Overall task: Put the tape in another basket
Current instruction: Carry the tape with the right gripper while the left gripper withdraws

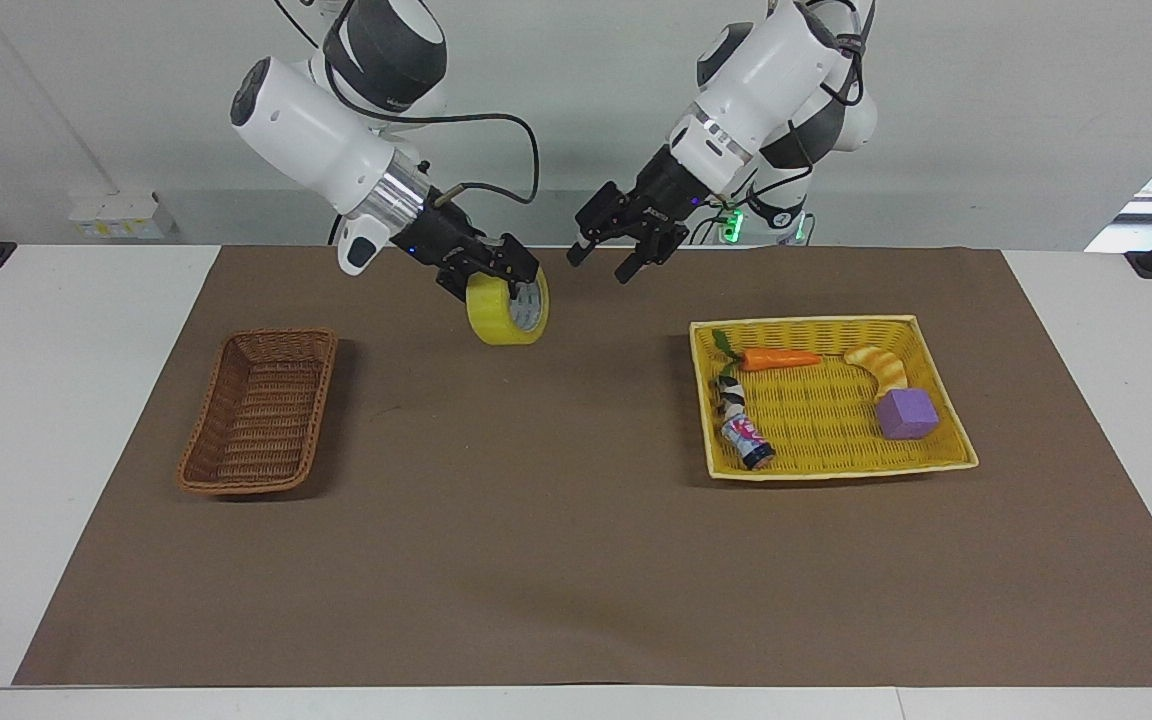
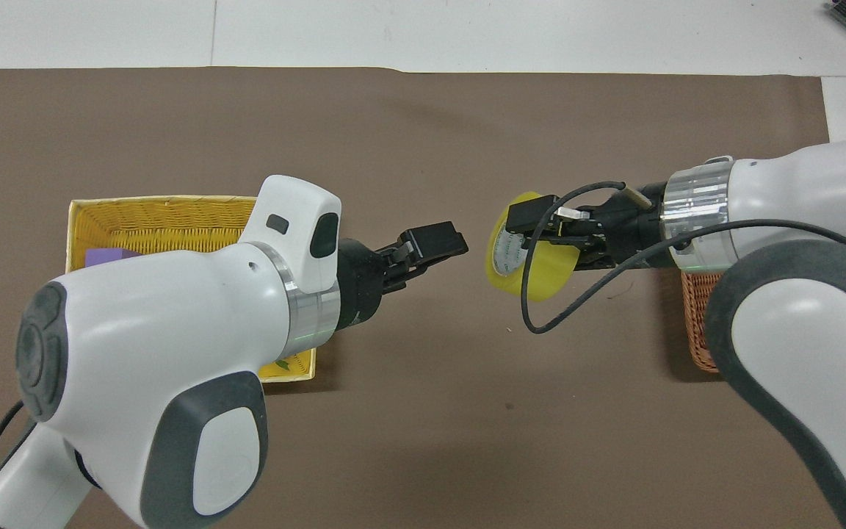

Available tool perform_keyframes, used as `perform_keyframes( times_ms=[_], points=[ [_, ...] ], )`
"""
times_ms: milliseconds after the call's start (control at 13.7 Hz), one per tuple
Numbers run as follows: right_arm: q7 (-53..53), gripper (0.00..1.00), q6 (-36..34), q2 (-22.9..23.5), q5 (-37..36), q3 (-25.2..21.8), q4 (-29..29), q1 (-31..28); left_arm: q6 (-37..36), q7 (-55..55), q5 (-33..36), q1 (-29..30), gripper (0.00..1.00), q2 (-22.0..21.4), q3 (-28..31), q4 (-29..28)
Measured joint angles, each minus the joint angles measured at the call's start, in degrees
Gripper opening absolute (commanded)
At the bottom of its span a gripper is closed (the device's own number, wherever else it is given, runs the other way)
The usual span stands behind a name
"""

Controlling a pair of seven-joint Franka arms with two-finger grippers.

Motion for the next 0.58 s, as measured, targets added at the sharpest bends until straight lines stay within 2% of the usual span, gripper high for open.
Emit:
perform_keyframes(
  times_ms=[219, 365, 583],
  points=[
    [-1.5, 0.0, -5.5, -0.8, -3.5, -0.1, 2.2, -4.2, -4.6, 1.0, 1.7, 3.5, 1.0, -0.1, 0.6, -0.1],
    [-5.7, 0.0, -8.5, -2.0, -7.4, -0.2, 2.5, -7.1, -9.1, 2.3, 6.0, 7.1, 1.0, -0.1, 0.8, -0.1],
    [-8.2, 0.0, -10.1, -2.6, -25.5, -0.2, 0.6, -8.1, -13.6, 4.0, 12.7, 12.2, 1.0, -0.1, 1.0, 0.0]
  ],
)
